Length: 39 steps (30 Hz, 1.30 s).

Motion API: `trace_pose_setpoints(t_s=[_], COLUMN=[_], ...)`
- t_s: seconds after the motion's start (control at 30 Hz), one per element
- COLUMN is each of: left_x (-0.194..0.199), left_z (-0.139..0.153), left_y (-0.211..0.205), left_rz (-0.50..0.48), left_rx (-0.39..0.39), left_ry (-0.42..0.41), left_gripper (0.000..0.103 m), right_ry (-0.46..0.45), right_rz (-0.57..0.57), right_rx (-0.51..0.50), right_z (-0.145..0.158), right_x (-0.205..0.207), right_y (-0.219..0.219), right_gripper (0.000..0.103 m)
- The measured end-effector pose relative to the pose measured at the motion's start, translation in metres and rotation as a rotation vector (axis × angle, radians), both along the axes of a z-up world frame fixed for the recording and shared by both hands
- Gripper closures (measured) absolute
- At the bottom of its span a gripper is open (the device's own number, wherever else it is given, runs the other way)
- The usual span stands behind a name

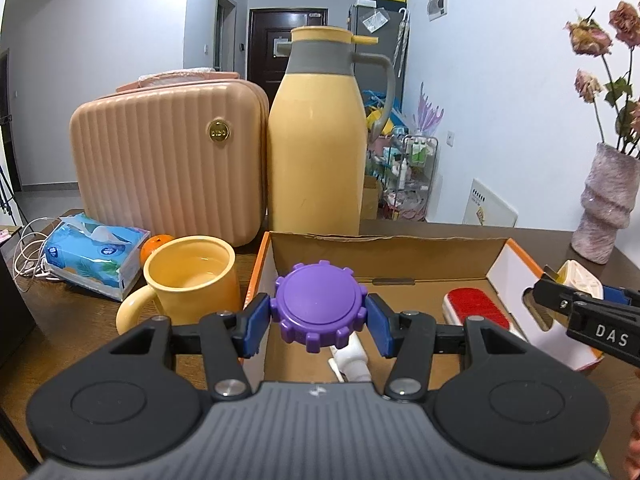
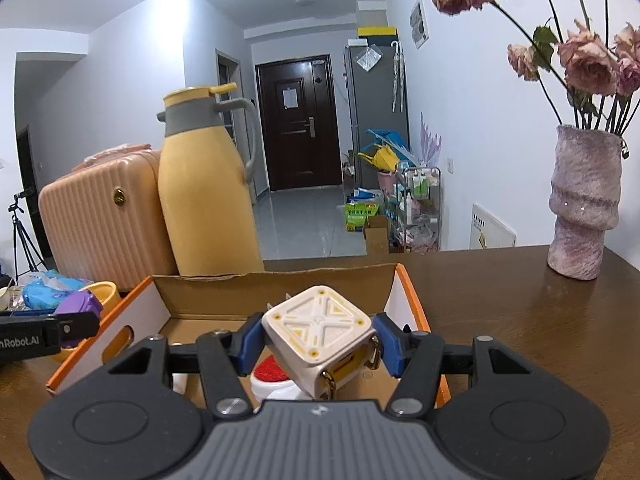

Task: Organize rigid objects
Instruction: 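Open both tools to drop the plug adapter and purple cap into the box, then withdraw both tools from the box back over the table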

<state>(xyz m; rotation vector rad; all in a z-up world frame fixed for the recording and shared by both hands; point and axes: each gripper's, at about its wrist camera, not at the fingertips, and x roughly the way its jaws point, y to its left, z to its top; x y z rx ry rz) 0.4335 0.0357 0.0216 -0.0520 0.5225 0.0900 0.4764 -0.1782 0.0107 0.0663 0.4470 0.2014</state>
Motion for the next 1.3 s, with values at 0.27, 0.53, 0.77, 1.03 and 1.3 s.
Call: trace_pose_setpoints(t_s=[0.27,0.53,0.77,1.03,1.3], left_x=[0.018,0.020,0.015,0.013,0.006], left_z=[-0.012,-0.020,-0.014,-0.012,-0.009], left_y=[-0.001,-0.002,0.000,-0.001,-0.002], left_rz=[0.004,0.012,0.010,0.007,-0.001], left_rx=[0.026,0.038,0.024,0.024,0.021], left_ry=[0.029,0.021,-0.011,-0.020,-0.033], left_gripper=[0.050,0.002,0.000,0.000,0.000], right_ry=[0.038,0.056,0.042,0.031,0.008], right_rz=[0.008,0.002,0.000,-0.006,0.000], right_rx=[-0.011,0.023,0.024,0.017,0.016], right_z=[-0.013,-0.013,-0.010,-0.007,-0.002], right_x=[0.011,0.013,0.010,0.006,-0.004], right_y=[0.003,-0.004,-0.005,-0.003,-0.002], right_gripper=[0.046,0.015,0.000,0.000,0.000])
